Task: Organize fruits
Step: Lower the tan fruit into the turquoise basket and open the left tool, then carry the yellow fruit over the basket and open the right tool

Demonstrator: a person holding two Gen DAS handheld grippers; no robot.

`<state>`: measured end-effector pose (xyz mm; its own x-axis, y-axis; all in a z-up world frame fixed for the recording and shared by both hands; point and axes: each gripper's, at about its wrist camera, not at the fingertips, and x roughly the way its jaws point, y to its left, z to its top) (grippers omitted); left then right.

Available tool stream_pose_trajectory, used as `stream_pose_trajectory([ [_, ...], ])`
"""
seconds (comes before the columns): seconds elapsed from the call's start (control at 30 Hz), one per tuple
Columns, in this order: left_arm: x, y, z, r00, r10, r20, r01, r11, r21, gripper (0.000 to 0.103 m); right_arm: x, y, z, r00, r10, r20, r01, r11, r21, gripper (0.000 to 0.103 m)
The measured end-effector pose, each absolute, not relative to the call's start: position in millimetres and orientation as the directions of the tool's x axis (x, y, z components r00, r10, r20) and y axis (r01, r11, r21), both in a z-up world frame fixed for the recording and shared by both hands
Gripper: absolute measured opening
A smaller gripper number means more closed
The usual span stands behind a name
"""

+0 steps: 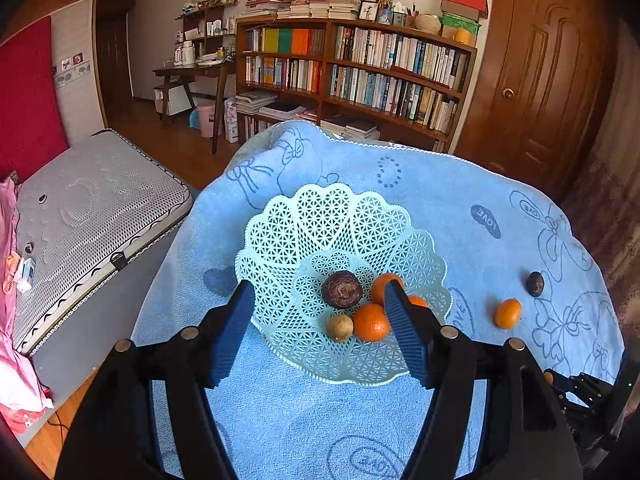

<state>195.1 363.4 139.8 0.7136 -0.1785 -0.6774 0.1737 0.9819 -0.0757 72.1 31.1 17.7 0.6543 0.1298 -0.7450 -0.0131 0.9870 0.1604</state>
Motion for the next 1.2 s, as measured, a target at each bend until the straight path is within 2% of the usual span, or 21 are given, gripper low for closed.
stream_pose_trajectory([
  [0.17,185,370,145,0.727,-0.178,-0.663,0.18,0.981,-0.066,0.079,79,36,24,0.648,0.156,-0.745,-0.032,0.983,0.179,0.027],
  [0.7,163,408,143,0.733,-0.207,-0.648,0.171,0.978,-0.119,0.083,158,125,79,0.651,0.306,-0.695,-0.198,0.952,0.234,0.027],
  [0.93,156,418,141,0.735,-0.227,-0.639,0.175,0.974,-0.145,0.084,205,147,88,0.624,0.361,-0.694,-0.201,0.931,0.304,0.027],
  [1.0,154,419,139,0.733,-0.234,-0.639,0.179,0.972,-0.15,0.089,218,150,89,0.622,0.363,-0.694,-0.189,0.93,0.317,0.027],
  [1.2,152,418,135,0.726,-0.247,-0.642,0.188,0.969,-0.16,0.09,238,150,89,0.632,0.371,-0.68,-0.159,0.921,0.355,0.032],
])
